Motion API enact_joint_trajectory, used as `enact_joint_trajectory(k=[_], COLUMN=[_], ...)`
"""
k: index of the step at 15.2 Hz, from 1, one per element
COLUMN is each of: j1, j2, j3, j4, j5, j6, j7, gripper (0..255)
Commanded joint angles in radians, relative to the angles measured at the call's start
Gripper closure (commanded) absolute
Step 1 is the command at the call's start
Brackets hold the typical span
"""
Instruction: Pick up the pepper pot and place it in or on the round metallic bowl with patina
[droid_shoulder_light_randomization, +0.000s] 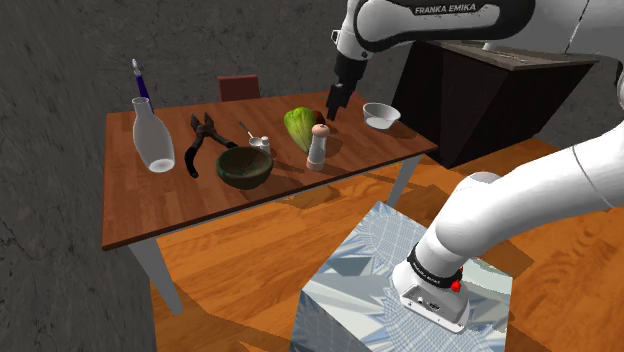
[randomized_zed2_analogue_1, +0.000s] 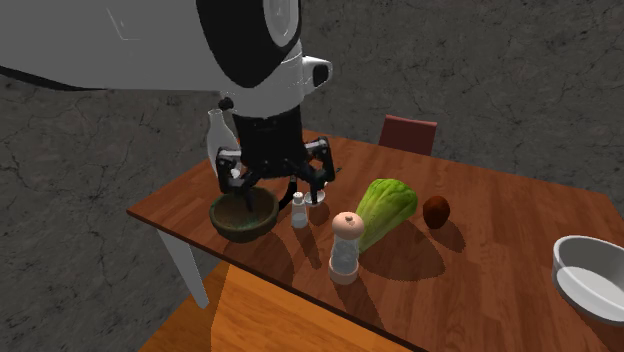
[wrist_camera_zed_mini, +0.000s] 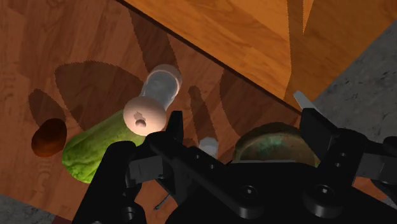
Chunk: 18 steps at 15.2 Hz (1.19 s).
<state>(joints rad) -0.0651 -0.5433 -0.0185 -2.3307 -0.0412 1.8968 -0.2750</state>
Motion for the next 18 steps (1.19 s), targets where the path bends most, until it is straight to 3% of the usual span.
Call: enact_joint_trajectory(k=[1, 13, 18], j1=[-0.011, -0.071, -0.076], j2=[0.064, 0.447, 0.479], j3=[-0.014, -0.084, -0.09], j4=[0.01, 0.141, 0.108], j5=[-0.022, -0.13, -0.133], j6=[0.045, 0.253, 0.319], j7=[-0.022, -0.119, -0.118], gripper=[0, 0, 0])
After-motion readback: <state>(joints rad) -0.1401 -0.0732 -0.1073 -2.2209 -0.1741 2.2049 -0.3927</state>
